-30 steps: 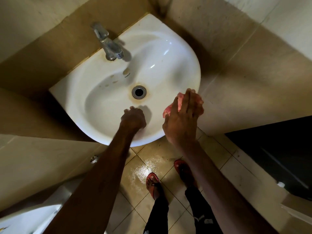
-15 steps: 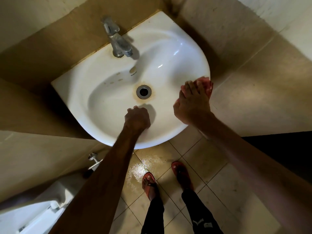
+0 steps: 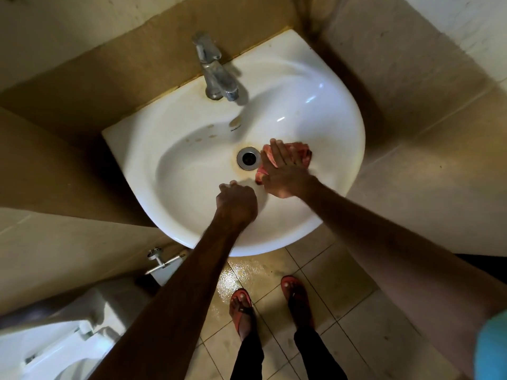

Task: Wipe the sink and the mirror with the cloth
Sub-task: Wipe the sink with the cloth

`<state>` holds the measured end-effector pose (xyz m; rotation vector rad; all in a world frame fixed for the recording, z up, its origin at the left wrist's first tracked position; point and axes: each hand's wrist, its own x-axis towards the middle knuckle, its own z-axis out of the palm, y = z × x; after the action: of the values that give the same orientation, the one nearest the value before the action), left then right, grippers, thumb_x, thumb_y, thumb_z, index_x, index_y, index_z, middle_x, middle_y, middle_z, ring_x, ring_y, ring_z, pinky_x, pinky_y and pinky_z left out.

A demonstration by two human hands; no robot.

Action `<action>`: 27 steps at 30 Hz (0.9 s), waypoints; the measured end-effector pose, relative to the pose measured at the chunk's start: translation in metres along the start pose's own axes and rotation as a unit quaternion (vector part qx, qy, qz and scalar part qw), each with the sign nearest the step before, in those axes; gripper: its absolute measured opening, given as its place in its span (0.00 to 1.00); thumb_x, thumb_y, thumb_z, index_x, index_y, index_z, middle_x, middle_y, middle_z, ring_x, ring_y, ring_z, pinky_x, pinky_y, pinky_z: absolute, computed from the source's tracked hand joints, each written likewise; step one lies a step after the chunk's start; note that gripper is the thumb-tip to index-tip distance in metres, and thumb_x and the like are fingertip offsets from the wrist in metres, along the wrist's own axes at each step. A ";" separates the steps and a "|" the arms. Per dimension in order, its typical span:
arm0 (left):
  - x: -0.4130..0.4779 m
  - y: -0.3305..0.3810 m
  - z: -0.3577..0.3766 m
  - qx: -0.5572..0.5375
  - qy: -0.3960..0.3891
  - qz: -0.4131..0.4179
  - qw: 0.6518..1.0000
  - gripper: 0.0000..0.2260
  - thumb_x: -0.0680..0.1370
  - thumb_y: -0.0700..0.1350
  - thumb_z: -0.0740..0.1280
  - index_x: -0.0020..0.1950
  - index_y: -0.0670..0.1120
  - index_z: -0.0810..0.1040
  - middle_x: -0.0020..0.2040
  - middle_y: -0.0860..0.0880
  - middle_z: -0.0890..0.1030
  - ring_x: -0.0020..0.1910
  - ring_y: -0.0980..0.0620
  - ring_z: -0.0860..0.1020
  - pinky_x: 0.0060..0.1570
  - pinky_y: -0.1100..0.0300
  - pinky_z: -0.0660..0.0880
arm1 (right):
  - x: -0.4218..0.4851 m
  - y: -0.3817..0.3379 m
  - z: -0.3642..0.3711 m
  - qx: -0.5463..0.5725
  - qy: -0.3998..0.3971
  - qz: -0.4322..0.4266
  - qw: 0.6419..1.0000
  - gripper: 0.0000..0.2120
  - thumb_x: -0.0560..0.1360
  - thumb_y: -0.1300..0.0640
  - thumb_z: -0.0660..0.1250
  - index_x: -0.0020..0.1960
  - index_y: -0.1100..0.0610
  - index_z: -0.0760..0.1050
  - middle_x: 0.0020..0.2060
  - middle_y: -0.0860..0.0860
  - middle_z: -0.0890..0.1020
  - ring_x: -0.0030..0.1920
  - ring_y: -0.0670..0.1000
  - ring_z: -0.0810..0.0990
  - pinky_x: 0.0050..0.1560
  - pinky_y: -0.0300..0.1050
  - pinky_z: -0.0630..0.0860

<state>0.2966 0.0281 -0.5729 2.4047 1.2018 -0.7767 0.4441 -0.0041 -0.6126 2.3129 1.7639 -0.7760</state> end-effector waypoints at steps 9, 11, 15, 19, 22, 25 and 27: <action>-0.005 -0.009 0.000 -0.032 -0.001 0.001 0.999 0.23 0.79 0.42 0.63 0.73 0.39 0.69 0.71 0.40 0.70 0.71 0.39 0.67 0.61 0.46 0.74 | 0.003 0.022 0.010 -0.049 0.016 -0.047 0.998 0.43 0.81 0.52 0.61 0.82 0.61 0.35 0.82 0.61 0.41 0.83 0.62 0.42 0.80 0.62 0.42; -0.007 -0.011 -0.002 -0.040 0.006 0.004 0.999 0.22 0.78 0.44 0.64 0.72 0.40 0.71 0.68 0.41 0.72 0.69 0.40 0.69 0.61 0.47 0.74 | -0.003 0.030 0.009 -0.066 0.002 -0.075 0.995 0.38 0.83 0.52 0.58 0.83 0.60 0.38 0.82 0.61 0.43 0.83 0.62 0.43 0.80 0.62 0.44; -0.012 -0.021 -0.006 -0.068 0.039 0.000 0.997 0.17 0.79 0.45 0.63 0.68 0.44 0.74 0.65 0.45 0.76 0.65 0.44 0.75 0.59 0.50 0.75 | 0.021 0.042 0.004 -0.073 0.098 -0.078 0.989 0.37 0.81 0.54 0.61 0.83 0.58 0.46 0.82 0.60 0.50 0.83 0.61 0.51 0.80 0.60 0.50; -0.020 -0.034 -0.010 -0.114 0.070 -0.020 0.991 0.17 0.80 0.43 0.62 0.69 0.46 0.74 0.65 0.46 0.77 0.65 0.44 0.77 0.61 0.52 0.74 | 0.045 0.033 0.004 -0.055 0.129 -0.015 0.990 0.37 0.79 0.54 0.60 0.83 0.59 0.47 0.82 0.60 0.51 0.82 0.62 0.51 0.79 0.63 0.49; -0.023 -0.040 -0.013 -0.138 0.119 -0.051 0.982 0.17 0.79 0.41 0.62 0.68 0.47 0.75 0.63 0.45 0.78 0.63 0.43 0.77 0.59 0.52 0.75 | 0.047 0.007 0.019 -0.027 0.117 -0.035 0.992 0.38 0.80 0.55 0.59 0.84 0.58 0.43 0.83 0.60 0.47 0.83 0.62 0.47 0.79 0.63 0.46; -0.025 -0.040 -0.020 -0.168 0.163 -0.078 0.969 0.12 0.79 0.41 0.62 0.61 0.45 0.77 0.59 0.44 0.80 0.60 0.41 0.78 0.54 0.52 0.75 | 0.044 -0.033 0.030 0.014 0.064 -0.069 0.996 0.37 0.83 0.52 0.58 0.83 0.59 0.40 0.83 0.61 0.44 0.83 0.61 0.45 0.80 0.62 0.47; -0.025 -0.038 -0.025 -0.188 0.181 -0.104 0.960 0.11 0.80 0.44 0.60 0.58 0.44 0.79 0.57 0.43 0.81 0.59 0.41 0.78 0.53 0.51 0.75 | 0.039 -0.055 0.026 0.067 0.028 -0.081 0.994 0.36 0.84 0.50 0.54 0.83 0.60 0.39 0.82 0.61 0.42 0.83 0.61 0.42 0.81 0.61 0.46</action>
<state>0.2612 0.0480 -0.5397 2.1764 1.5973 -0.1315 0.3921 0.0357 -0.6421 2.3169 2.0019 -0.8879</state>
